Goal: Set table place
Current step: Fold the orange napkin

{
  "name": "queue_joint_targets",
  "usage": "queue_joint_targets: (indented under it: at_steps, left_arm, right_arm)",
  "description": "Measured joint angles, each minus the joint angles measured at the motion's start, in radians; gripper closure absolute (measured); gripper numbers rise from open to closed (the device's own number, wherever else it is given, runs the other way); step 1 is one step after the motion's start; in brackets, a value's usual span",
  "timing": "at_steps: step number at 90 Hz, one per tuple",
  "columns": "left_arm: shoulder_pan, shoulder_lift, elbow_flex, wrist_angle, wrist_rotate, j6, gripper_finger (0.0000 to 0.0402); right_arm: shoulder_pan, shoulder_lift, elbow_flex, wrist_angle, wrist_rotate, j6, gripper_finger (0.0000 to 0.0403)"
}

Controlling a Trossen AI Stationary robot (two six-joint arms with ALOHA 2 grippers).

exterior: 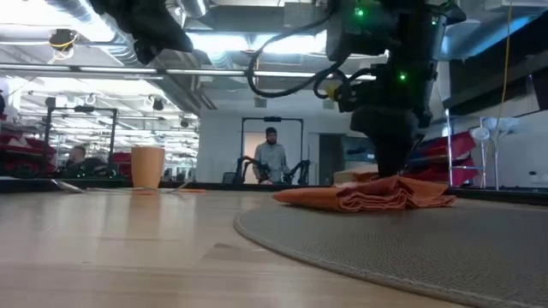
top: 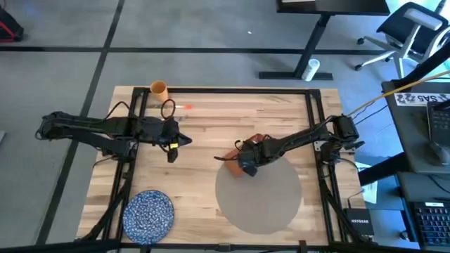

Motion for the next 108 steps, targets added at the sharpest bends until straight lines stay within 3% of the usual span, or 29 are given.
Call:
queue_joint_targets:
  at_steps: [7, 12, 38, 65, 89, 108]
  left_arm:
    - [0.000, 0.000, 0.000, -0.001, 0.000, 0.000, 0.0402]
    - [0.000, 0.000, 0.000, 0.000, 0.000, 0.000, 0.0402]
    - [0.000, 0.000, 0.000, 0.000, 0.000, -0.008, 0.0402]
    - [0.000, 0.000, 0.000, -0.020, 0.001, -0.036, 0.0402]
    - [-0.009, 0.000, 0.000, -0.022, 0.002, -0.060, 0.0402]
    - [-0.009, 0.000, 0.000, -0.021, 0.009, -0.064, 0.0402]
  right_arm:
    - [0.000, 0.000, 0.000, 0.012, -0.009, 0.014, 0.0381]
    - [0.000, 0.000, 0.000, 0.039, -0.021, 0.018, 0.0394]
    - [0.002, 0.006, -0.005, 0.171, -0.025, 0.122, 0.0401]
    - [0.010, 0.009, -0.098, 0.245, -0.044, 0.279, 0.0402]
    - [0.071, 0.008, -0.155, 0.394, 0.035, 0.497, 0.0403]
    - [0.104, -0.004, -0.158, 0.396, 0.090, 0.594, 0.0403]
